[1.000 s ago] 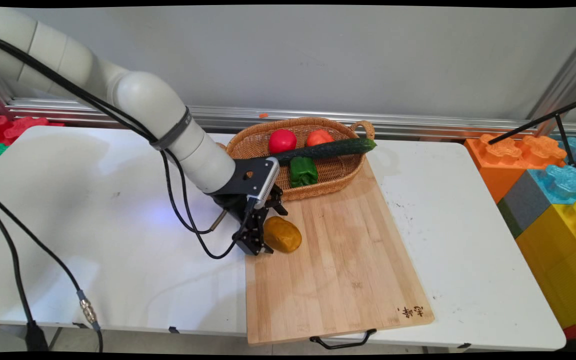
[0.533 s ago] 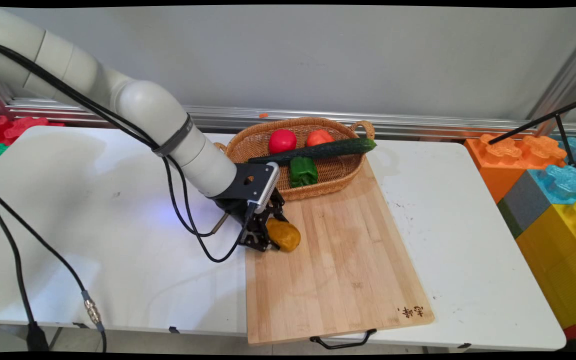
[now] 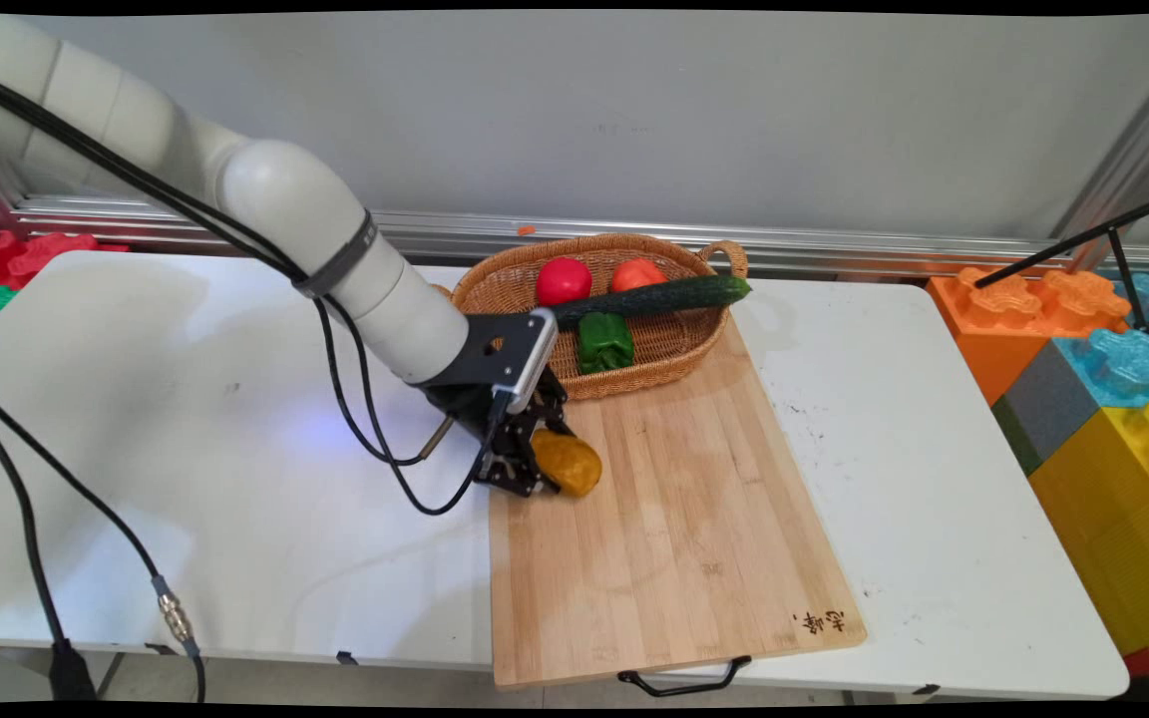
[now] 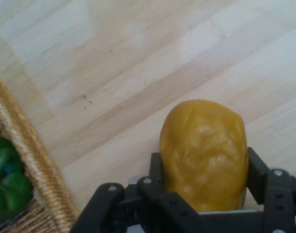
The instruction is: Place the picked object in the vegetable basket
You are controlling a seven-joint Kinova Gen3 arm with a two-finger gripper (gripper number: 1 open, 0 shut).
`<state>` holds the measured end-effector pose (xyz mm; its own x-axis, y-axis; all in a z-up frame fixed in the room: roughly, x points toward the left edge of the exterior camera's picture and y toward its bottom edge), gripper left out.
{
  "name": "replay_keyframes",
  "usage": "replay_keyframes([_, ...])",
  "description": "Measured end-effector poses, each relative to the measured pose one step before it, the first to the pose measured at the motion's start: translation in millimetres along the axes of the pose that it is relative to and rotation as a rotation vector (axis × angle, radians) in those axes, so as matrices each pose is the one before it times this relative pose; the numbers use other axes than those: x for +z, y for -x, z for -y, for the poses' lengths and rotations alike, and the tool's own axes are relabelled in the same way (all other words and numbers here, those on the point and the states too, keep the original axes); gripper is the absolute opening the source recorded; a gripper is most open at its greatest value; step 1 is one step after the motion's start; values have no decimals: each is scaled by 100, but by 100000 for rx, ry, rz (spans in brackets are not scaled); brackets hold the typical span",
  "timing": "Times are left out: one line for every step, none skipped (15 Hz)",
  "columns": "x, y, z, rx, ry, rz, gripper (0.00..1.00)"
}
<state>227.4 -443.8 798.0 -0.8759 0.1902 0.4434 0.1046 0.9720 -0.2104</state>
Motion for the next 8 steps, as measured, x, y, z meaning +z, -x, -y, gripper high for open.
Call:
replay_keyframes([-446,-672,136,-1285,-356,-674,0])
replay_keyframes([-347,-690,146,-1138,-505,-874,0])
replay_keyframes([-328,-919,289,-1244,-867,-1162,0])
replay_keyframes([-218,-781,401,-1026,-1126,-895,0])
replay_keyframes([-223,-849,526,-1151,-1549,-872,0])
replay_keyframes([-191,-738,673,-1264,-2055,-550,0])
replay_keyframes([-159,-577,734,-1115,-2392,-345,0])
replay_keyframes([-174,-548,1031,-1519,-3279,-224,0])
